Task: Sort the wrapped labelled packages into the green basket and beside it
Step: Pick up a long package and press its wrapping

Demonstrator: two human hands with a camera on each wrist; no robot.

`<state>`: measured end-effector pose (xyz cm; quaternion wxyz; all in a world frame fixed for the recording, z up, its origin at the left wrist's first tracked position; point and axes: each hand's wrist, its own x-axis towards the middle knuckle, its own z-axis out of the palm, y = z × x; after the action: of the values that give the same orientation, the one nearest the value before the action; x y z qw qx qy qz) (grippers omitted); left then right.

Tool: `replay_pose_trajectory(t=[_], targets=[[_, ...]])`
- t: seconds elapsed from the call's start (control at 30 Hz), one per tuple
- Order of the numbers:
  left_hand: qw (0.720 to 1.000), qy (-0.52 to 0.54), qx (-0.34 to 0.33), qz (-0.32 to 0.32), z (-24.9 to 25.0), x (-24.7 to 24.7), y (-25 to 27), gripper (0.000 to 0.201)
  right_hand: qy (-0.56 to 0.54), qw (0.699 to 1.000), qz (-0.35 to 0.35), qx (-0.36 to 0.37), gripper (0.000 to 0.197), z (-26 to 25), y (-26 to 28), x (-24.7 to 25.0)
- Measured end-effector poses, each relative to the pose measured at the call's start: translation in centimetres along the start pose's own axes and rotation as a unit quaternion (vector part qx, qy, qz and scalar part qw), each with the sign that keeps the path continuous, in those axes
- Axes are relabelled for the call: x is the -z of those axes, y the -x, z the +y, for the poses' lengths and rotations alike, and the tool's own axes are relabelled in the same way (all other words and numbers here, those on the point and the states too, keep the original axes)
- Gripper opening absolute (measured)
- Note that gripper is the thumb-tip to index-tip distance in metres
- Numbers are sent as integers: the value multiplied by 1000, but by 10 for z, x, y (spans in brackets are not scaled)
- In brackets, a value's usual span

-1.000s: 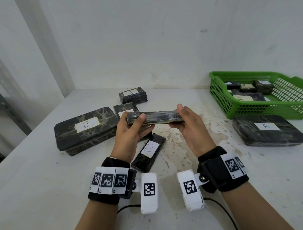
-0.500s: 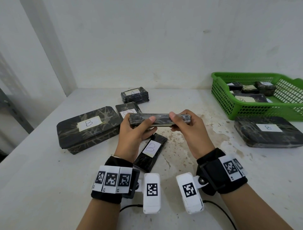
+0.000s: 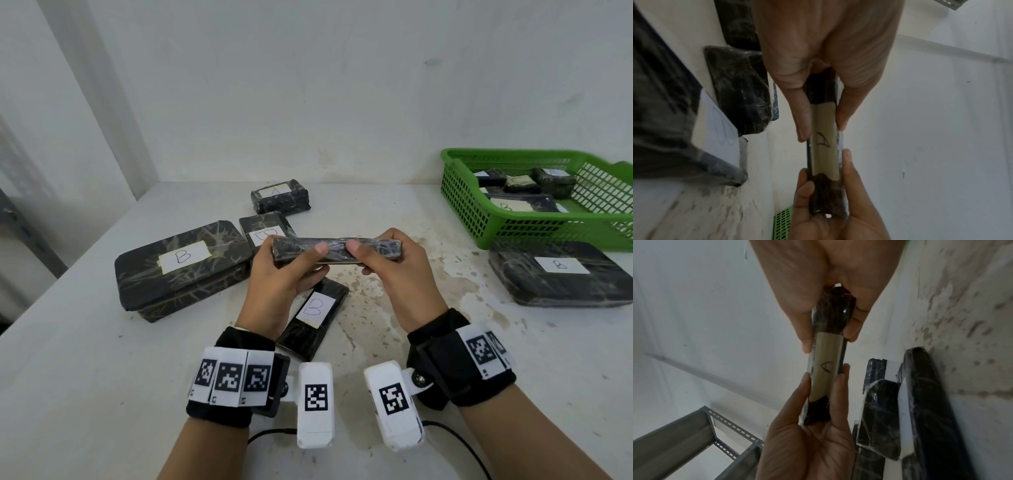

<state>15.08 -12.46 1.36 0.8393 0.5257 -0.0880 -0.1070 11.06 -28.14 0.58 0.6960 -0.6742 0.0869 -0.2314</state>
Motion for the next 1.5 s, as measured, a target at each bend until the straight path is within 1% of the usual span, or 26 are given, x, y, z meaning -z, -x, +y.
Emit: replay_pose_trajectory(t=[0.07, 0.13, 0.2, 0.3, 0.33, 0.37, 0.4, 0.43, 0.47, 0.5, 0.57, 0.6, 0.7, 0.8, 0.9, 0.93, 1.03, 1.07, 1.1, 1.17, 1.23, 1.27, 1.3, 1.37, 1.43, 1.5], targets=[[1000, 3, 2, -7, 0, 0, 0, 43, -3, 1000, 4, -2, 33, 1, -1, 1], [1000, -5, -8, -1, -2, 1, -1, 32, -1, 1000, 8, -5, 33, 3, -2, 0], [1000, -23, -9, 6, -4, 2, -2, 30, 0, 1000, 6, -8, 35, 5, -1, -2], [999, -49, -21, 8, -3, 1, -1, 29, -17, 1000, 10, -18, 50, 3, 1, -4], [999, -48, -23, 7, -4, 1, -2, 29, -15, 1000, 18, -15, 51, 1, 1, -4], [999, -39, -22, 1, -4, 1, -2, 33, -11, 1000, 25, -8, 48, 0, 1, -3], [999, -27, -16, -4, -3, -1, -1, 45, -8, 999, 33, -1, 42, 0, 1, -2], [1000, -16, -6, -6, -4, -1, -1, 61, -7, 999, 40, 4, 37, 0, 0, -1], [1000, -9, 2, -8, -4, -2, -1, 70, -7, 999, 46, 8, 36, 0, 0, -1], [1000, -12, -4, -9, -4, -2, -1, 64, -5, 999, 51, 10, 36, 1, 0, -1], [999, -35, -25, 0, -5, -1, -1, 33, 2, 998, 57, 12, 35, 1, 1, -3], [999, -43, -29, 4, -5, -1, -1, 27, 4, 998, 57, 12, 35, 1, 2, -4], [999, -37, -39, 5, -5, -1, -1, 29, -6, 999, 47, -2, 40, -2, 4, -5], [999, -26, -43, -11, -3, -3, 0, 21, -3, 999, 40, 2, 39, -6, 4, -3], [999, 6, -36, -26, -3, -3, 0, 37, 2, 999, 43, 7, 37, -7, 4, -1], [999, 5, -34, -24, -3, -3, -1, 36, 2, 999, 41, 5, 37, -6, 3, -1], [999, -12, -37, -20, -4, 0, -2, 10, 4, 1000, 23, -6, 38, -5, 2, -1], [999, -8, -36, -19, -3, 0, -2, 7, 4, 1000, 10, -12, 39, -6, 2, 0], [999, 0, -34, -20, -2, -1, -2, 6, 6, 1000, -1, -18, 40, -6, 1, 0], [999, 19, -33, -25, 0, -1, -1, 10, 18, 1000, -13, -17, 35, -7, 0, 1], [998, 29, -29, -37, 1, -1, 0, 20, 26, 1000, -7, -9, 33, -7, -1, 3], [998, 30, -28, -41, 1, -1, 0, 23, 24, 1000, -4, -7, 32, -7, -1, 3], [998, 29, -28, -42, 1, -2, 0, 19, 22, 1000, -2, -6, 32, -7, 0, 3], [999, 31, -30, -31, -1, -2, -1, 6, 16, 1000, -6, -4, 33, -9, 1, 2], [999, 34, -30, -21, -1, 0, -3, 3, -6, 1000, -16, -10, 38, -11, 2, 0], [999, 39, -33, -19, -1, 1, -3, 3, -29, 999, -31, -21, 55, -12, 2, -1]])
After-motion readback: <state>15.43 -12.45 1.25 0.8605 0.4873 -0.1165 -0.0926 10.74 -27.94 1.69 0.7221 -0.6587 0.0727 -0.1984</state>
